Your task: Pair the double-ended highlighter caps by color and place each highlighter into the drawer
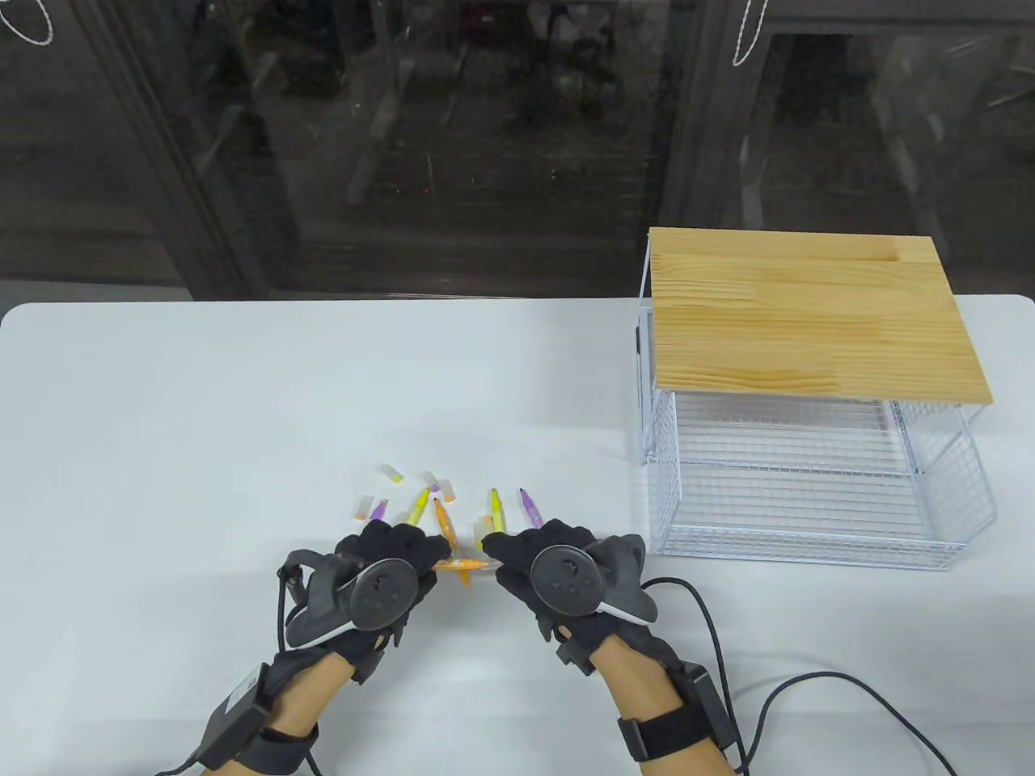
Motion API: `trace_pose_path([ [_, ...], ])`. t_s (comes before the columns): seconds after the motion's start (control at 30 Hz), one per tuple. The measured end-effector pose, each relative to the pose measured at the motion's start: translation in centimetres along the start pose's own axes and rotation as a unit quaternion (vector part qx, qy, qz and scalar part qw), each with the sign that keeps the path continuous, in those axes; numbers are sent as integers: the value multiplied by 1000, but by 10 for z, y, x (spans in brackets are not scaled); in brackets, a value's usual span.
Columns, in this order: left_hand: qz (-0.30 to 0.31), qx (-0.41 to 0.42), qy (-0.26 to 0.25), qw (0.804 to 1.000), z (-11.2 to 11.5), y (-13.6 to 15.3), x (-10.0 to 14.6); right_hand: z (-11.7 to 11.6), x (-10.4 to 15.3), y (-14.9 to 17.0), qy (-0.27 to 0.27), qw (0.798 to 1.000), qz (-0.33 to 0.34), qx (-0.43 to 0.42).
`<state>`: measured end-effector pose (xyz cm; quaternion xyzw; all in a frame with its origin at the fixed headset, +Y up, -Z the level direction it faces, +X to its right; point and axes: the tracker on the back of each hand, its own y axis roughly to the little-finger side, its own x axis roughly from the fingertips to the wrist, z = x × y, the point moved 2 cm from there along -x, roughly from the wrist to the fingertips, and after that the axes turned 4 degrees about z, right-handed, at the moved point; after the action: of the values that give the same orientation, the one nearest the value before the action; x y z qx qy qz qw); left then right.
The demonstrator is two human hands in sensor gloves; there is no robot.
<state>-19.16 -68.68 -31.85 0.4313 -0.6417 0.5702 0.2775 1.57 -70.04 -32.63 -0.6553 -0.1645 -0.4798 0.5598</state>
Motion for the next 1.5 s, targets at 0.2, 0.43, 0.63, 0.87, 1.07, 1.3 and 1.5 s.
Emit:
trace_pose_path([
  [0.2,6,2,-3,1000,0,-1,0,-1,0,-1,-2,1000,1,-3],
  [0.43,23,20,2,1000,1,-3,0,-1,0,-3,-3,1000,7,-6],
  [0.63,45,20,-14,999,-1,-9,1,-1,-1,-8,-11,1000,13,13],
  [0.87,57,27,-21,998,1,-10,1,0,-1,-14,-9,999,18,28],
  [1.07,56,31,-41,997,-6,-10,3,6,0,-22,14,999,31,32],
  [1.3,20,44,-60,997,-11,1,1,5,0,-10,18,1000,14,7],
  [1.5,39,38,-44,998,-5,-6,-2,-4,-2,-15,10,999,9,50],
])
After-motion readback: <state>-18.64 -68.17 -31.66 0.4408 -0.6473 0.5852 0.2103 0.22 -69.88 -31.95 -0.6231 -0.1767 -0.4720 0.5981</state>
